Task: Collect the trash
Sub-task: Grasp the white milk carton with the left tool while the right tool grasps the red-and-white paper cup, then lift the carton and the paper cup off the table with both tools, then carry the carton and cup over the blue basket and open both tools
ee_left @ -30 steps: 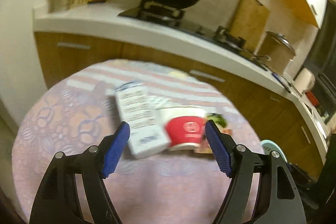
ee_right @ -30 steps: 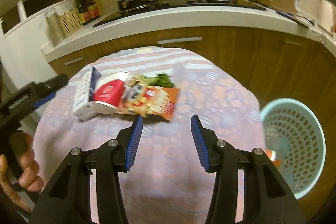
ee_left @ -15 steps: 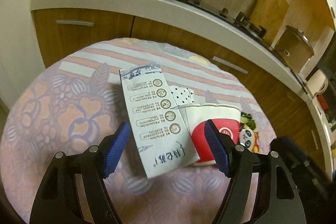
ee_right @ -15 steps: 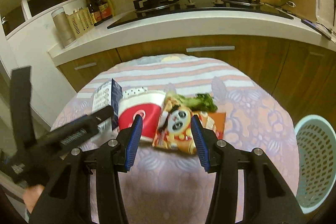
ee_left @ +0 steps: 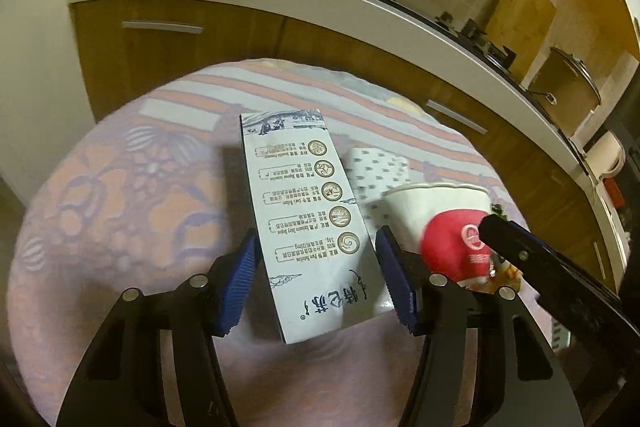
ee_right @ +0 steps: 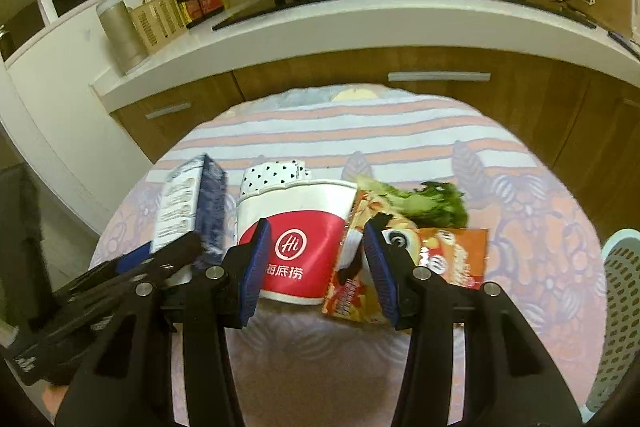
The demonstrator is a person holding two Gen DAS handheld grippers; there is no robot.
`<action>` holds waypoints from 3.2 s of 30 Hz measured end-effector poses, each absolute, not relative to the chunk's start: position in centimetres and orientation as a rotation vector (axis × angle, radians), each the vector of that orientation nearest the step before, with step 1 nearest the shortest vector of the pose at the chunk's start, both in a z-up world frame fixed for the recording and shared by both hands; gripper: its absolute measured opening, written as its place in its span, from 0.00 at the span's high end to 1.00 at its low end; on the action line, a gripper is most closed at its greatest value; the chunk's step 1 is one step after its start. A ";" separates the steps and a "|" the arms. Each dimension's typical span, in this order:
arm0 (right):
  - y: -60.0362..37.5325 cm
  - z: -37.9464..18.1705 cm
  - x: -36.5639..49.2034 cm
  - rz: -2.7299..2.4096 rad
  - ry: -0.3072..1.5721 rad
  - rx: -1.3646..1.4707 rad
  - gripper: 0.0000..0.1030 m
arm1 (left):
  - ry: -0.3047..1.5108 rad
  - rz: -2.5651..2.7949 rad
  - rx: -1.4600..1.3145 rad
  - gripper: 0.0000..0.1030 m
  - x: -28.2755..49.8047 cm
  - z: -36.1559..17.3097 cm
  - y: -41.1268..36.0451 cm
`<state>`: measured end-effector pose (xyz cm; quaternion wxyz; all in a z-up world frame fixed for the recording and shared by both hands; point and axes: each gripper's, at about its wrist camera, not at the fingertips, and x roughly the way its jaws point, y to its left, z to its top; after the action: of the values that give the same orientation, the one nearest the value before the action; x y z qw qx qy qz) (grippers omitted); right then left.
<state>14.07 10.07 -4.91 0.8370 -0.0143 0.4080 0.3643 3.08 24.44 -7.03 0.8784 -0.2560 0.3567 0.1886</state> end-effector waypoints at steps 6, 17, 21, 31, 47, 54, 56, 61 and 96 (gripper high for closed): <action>11.7 -6.1 14.7 0.793 0.911 -0.018 0.57 | 0.752 0.363 -0.505 0.44 2.2 -7.0 25.1; 13.7 -6.8 14.2 0.864 0.955 -0.028 0.58 | 0.739 0.318 -0.471 0.34 2.3 -7.3 24.2; 13.7 -6.9 14.0 0.881 0.958 -0.011 0.65 | 0.755 0.322 -0.482 0.34 2.6 -7.7 24.3; 9.4 -3.1 14.3 0.813 0.834 0.043 0.69 | 0.785 0.368 -0.405 0.39 3.7 -7.9 23.3; -3.3 1.8 14.4 0.624 0.665 0.109 0.69 | 0.636 0.149 -0.396 0.96 4.2 -1.1 16.0; -7.6 0.9 14.6 0.587 0.683 0.143 0.69 | 0.721 0.119 -0.377 0.83 5.8 -2.4 12.7; -8.2 0.8 14.4 0.590 0.679 0.143 0.69 | 0.723 0.182 -0.337 0.55 5.0 -3.0 12.7; -8.8 0.0 14.3 0.610 0.700 0.155 0.68 | 0.754 0.231 -0.376 0.40 3.6 -4.4 13.8; -19.4 -0.4 14.7 0.463 0.664 0.267 0.68 | 0.660 0.109 -0.275 0.50 6.4 0.0 5.5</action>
<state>14.66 -19.44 -0.43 0.9105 0.1294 0.3221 0.2245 6.39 5.51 -0.05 0.9353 -0.1345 0.3230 0.0534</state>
